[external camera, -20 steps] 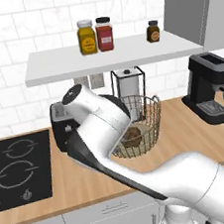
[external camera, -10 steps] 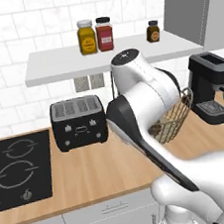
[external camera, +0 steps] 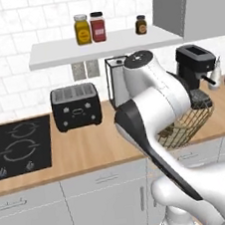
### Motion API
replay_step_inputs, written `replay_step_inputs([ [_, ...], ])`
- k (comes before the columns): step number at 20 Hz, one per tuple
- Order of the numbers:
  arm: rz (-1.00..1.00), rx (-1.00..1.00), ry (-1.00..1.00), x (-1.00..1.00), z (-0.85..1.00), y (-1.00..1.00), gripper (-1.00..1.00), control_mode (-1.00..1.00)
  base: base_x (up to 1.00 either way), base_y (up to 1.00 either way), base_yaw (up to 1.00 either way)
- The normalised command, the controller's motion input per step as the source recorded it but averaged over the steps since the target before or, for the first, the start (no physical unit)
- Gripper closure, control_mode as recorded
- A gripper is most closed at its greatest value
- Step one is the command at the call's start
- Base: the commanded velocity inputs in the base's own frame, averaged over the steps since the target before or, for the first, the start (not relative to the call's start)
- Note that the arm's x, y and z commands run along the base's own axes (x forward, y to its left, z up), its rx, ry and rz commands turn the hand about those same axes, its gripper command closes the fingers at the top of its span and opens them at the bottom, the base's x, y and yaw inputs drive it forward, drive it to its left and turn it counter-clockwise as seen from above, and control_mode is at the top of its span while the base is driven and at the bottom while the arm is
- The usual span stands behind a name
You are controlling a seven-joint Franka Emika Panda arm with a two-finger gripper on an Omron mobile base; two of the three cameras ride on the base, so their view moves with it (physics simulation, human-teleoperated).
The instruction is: Open the cabinet, pick up the bread from the cabinet and place it in the basket. Then move the basket to the dining counter.
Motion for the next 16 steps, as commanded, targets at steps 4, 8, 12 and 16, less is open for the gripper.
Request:
replay_step_inputs([
  [4,0.0,0.0,0.0,0.0,0.0,0.0,1.0,1.0,-0.66,0.01,0.27],
  [8,0.0,0.0,0.0,0.0,0.0,0.0,1.0,1.0,-0.11,0.13,0.56],
  [12,0.0,0.0,0.0,0.0,0.0,0.0,1.0,1.0,-0.08,0.08,0.61],
  [16,0.0,0.0,0.0,0.0,0.0,0.0,1.0,1.0,-0.12,0.11,0.64],
])
